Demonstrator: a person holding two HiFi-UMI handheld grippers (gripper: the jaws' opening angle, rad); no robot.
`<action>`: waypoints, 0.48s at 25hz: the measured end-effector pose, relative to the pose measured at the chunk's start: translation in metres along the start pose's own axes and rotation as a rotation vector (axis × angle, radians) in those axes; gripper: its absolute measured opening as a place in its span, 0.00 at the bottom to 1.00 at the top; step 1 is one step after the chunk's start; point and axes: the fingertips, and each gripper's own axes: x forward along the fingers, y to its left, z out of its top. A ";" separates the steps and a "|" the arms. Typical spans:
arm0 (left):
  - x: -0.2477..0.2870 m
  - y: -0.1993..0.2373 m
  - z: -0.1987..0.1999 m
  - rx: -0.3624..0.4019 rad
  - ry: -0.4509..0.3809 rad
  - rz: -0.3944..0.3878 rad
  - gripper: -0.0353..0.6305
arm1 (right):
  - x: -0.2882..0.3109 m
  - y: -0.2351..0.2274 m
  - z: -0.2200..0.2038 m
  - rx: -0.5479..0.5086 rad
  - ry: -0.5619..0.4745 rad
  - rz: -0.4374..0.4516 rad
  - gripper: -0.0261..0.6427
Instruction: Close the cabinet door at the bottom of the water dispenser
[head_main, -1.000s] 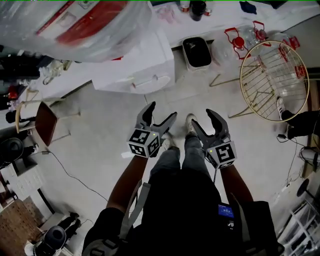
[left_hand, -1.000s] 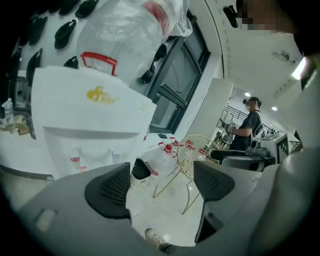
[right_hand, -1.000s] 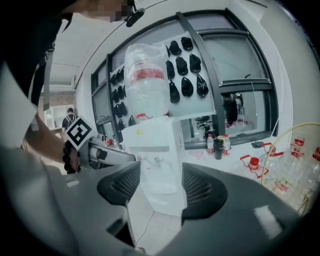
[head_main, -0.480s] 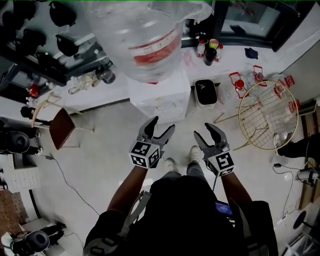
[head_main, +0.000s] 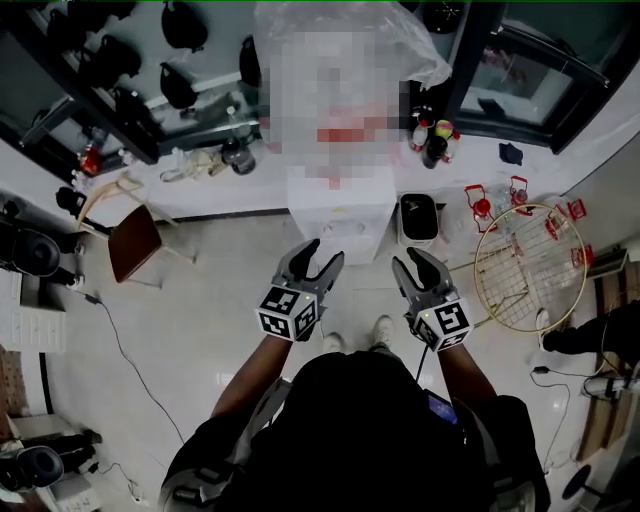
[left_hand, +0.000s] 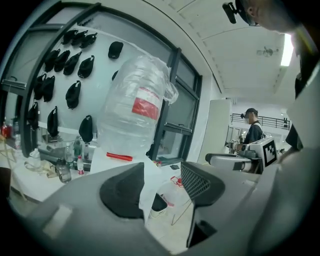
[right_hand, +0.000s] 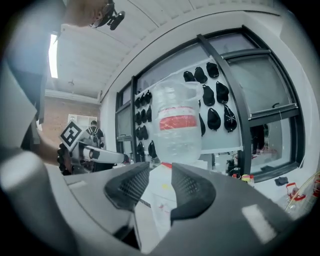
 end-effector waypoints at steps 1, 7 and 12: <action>-0.004 0.001 0.002 0.004 -0.004 0.004 0.40 | 0.001 0.000 0.003 -0.005 -0.001 0.006 0.25; -0.034 0.019 0.023 0.029 -0.052 0.069 0.23 | 0.001 0.003 0.016 0.009 -0.006 0.028 0.19; -0.051 0.031 0.038 0.057 -0.097 0.125 0.13 | 0.014 0.010 0.020 0.043 -0.019 0.071 0.12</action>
